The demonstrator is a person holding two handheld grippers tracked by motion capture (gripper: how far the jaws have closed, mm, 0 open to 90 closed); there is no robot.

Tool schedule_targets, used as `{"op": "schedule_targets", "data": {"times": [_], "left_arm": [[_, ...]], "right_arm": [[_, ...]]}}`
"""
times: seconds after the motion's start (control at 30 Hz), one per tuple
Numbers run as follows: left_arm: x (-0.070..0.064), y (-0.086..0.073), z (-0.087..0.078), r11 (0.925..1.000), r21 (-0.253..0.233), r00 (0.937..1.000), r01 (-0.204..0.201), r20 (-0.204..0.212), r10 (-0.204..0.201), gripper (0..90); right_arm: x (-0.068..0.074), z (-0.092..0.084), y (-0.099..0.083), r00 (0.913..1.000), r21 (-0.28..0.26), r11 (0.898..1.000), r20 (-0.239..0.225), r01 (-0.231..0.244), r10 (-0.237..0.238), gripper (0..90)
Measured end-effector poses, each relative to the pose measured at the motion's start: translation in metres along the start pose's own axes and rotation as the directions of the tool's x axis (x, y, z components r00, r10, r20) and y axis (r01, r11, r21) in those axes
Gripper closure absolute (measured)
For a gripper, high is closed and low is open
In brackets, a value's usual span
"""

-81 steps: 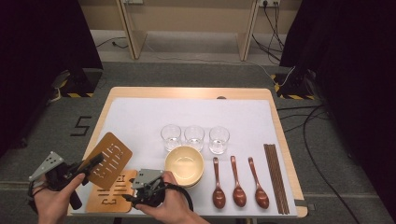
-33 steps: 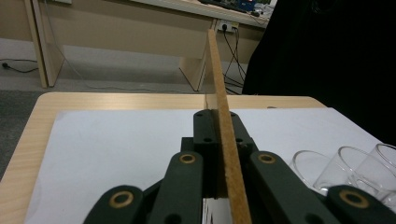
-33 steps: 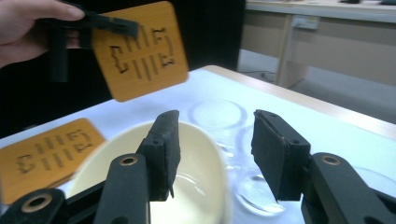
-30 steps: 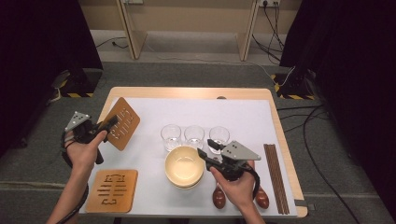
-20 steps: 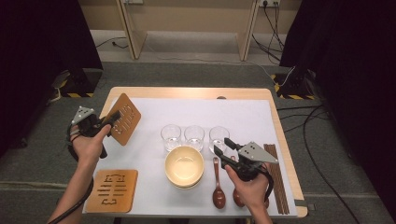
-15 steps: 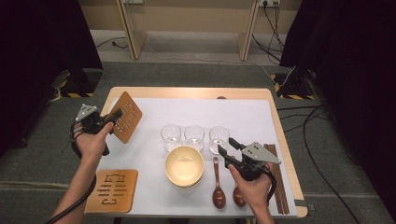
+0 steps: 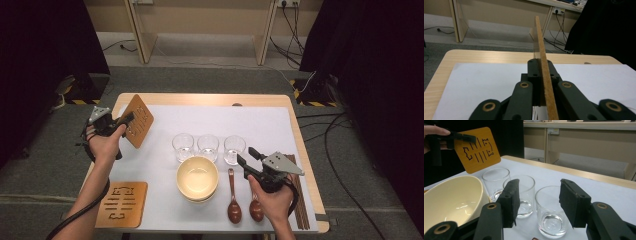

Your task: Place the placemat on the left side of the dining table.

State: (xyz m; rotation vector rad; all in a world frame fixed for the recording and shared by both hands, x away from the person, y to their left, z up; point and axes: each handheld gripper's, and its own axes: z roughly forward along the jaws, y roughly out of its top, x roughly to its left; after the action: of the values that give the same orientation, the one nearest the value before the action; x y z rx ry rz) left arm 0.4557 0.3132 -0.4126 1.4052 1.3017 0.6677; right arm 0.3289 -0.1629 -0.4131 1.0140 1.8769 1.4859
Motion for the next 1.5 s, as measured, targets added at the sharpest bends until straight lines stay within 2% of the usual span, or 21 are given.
{"op": "schedule_targets", "data": {"times": [0.6,1.0,1.17,1.27,1.37,1.5], "left_arm": [[-0.011,-0.003,0.030,0.9988,0.046,0.9998,0.019,0.000,-0.019,86.0],[-0.013,-0.013,0.047,0.9947,0.076,0.9976,0.069,-0.006,-0.069,85.9],[-0.009,-0.018,0.050,0.9924,0.090,0.9964,0.084,-0.018,-0.082,85.7],[-0.006,-0.018,0.050,0.9912,0.081,0.9944,0.105,-0.024,-0.103,85.5],[-0.003,-0.019,0.050,0.9920,0.094,0.9957,0.085,-0.046,-0.081,82.9],[0.006,-0.020,0.048,0.9916,0.101,0.9951,0.081,-0.065,-0.074,78.3]], "right_arm": [[-0.002,0.003,-0.002,1.0000,0.008,1.000,-0.003,-0.009,0.009,51.0],[-0.003,0.004,-0.003,0.9999,0.012,1.000,-0.006,-0.009,0.009,51.0],[-0.002,0.005,-0.003,0.9998,0.014,1.000,-0.016,-0.014,0.014,50.8],[-0.002,0.006,-0.004,0.9997,0.016,1.000,-0.021,-0.016,0.016,50.7],[0.000,0.006,-0.003,0.9997,0.015,1.000,-0.023,-0.011,0.012,50.6],[-0.001,0.005,-0.002,0.9998,0.011,1.000,-0.018,-0.009,0.009,50.4]]}}
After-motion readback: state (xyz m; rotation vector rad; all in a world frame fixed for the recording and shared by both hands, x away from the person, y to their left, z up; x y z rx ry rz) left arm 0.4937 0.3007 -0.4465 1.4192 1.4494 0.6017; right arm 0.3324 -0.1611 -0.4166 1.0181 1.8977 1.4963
